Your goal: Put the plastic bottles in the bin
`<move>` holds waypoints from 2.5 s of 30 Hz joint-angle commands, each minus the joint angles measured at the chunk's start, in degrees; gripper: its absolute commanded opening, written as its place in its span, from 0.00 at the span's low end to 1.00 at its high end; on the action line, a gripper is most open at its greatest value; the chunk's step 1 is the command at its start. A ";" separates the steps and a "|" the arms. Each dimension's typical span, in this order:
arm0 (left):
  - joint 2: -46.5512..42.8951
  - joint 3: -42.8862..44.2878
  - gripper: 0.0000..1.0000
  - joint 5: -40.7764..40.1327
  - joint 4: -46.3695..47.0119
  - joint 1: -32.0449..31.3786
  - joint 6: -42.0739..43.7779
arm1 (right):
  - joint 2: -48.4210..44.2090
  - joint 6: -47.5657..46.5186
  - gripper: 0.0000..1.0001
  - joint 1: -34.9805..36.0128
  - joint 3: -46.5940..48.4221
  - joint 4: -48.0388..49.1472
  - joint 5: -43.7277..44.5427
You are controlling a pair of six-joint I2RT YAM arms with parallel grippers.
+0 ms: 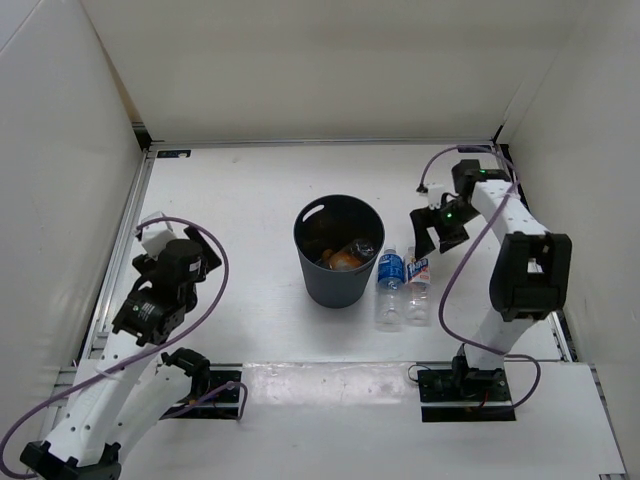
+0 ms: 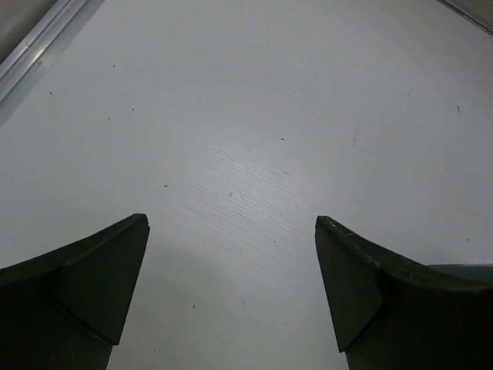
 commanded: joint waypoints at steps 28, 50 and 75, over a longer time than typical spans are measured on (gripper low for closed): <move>0.32 -0.49 0.99 3.08 -5.04 0.76 -8.40 | 18.92 11.02 0.90 5.07 7.68 -12.78 8.97; 3.31 -1.01 0.99 3.60 -4.17 0.85 -10.16 | 22.08 10.84 0.20 1.64 16.45 -16.38 16.96; 6.30 -1.37 0.99 5.89 -2.06 1.81 -9.37 | 2.31 46.54 0.00 -7.07 40.48 37.72 -61.02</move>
